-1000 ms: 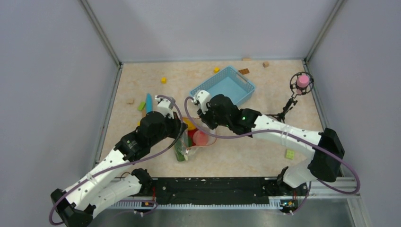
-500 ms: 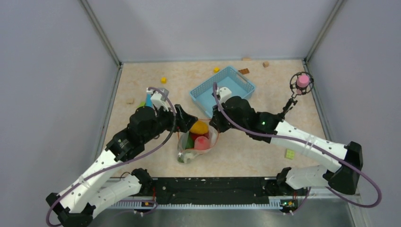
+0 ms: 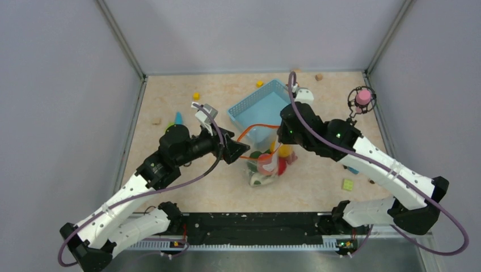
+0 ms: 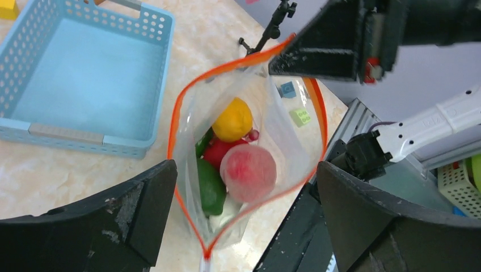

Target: Place the food in the zip-top bag and seal the zipper

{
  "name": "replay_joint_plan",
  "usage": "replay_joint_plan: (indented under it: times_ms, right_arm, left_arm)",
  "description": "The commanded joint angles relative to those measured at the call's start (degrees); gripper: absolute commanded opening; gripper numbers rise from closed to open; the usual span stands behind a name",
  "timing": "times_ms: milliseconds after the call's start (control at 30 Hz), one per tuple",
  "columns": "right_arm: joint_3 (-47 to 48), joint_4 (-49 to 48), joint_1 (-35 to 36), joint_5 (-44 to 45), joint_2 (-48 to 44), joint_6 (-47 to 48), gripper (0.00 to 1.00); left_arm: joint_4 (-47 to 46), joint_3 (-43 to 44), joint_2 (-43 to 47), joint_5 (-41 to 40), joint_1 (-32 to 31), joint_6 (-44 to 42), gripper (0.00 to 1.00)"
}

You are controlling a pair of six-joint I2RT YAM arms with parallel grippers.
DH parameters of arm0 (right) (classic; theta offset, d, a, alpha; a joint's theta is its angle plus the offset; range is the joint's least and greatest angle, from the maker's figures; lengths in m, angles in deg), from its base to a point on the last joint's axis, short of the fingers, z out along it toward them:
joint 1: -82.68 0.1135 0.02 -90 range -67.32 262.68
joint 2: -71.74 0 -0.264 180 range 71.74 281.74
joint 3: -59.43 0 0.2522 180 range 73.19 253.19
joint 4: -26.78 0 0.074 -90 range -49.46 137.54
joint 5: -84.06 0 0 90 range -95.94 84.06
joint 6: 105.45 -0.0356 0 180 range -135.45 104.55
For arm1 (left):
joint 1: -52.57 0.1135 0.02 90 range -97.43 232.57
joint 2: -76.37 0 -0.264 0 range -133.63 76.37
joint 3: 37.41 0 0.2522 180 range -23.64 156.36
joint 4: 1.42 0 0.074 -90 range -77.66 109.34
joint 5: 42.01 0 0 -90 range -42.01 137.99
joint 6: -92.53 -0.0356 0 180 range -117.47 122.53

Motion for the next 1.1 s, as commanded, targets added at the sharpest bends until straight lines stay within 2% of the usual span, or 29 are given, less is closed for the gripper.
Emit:
replay_joint_plan:
  times_ms: [0, 100, 200, 267, 433, 600, 733, 833, 967, 1067]
  right_arm:
    - [-4.45, 2.08, -5.74, 5.29, -3.47, -5.55, 0.00]
    - [-10.66, -3.07, -12.97, -1.51, -6.40, -4.48, 0.00]
    - [-14.60, -4.39, -15.51, -0.59, -8.46, -4.62, 0.00]
    - [-15.59, -4.54, -17.31, -0.59, -9.17, -3.95, 0.00]
    - [-16.34, -5.25, -20.83, -1.06, -8.80, -2.60, 0.00]
    - [-16.95, -6.97, -21.55, -2.75, -7.01, 0.35, 0.00]
    - [-19.26, -8.86, -22.42, -5.18, -7.85, 0.90, 0.00]
    - [-20.40, -10.46, -23.23, -6.47, -9.12, 0.81, 0.00]
    - [-21.17, -11.60, -23.32, -7.58, -10.38, 0.77, 0.00]
    - [-22.05, -12.17, -23.34, -7.88, -11.01, 0.61, 0.00]
  left_arm:
    - [-9.21, -4.45, 2.90, 1.42, -0.17, -4.45, 0.98]
    - [-9.58, -7.75, 2.98, -2.37, -0.17, -3.24, 0.98]
    - [-13.73, -13.64, 4.42, -9.21, -0.11, -1.15, 0.98]
    - [-15.65, -17.64, 6.06, -10.76, -0.09, -0.79, 0.98]
    - [-25.02, -27.81, 12.81, -1.29, -0.13, -2.78, 0.98]
    - [-33.41, -34.39, 15.80, 15.64, -0.13, -10.56, 0.97]
    - [-38.52, -34.15, 12.03, 20.39, -0.21, -12.71, 0.89]
    - [-42.28, -31.66, 5.15, 24.71, -0.99, -13.12, 0.83]
    - [-39.51, -26.71, -2.78, 19.10, -2.94, -14.95, 0.73]
    - [-43.78, -26.87, -5.86, 16.54, -5.05, -14.81, 0.69]
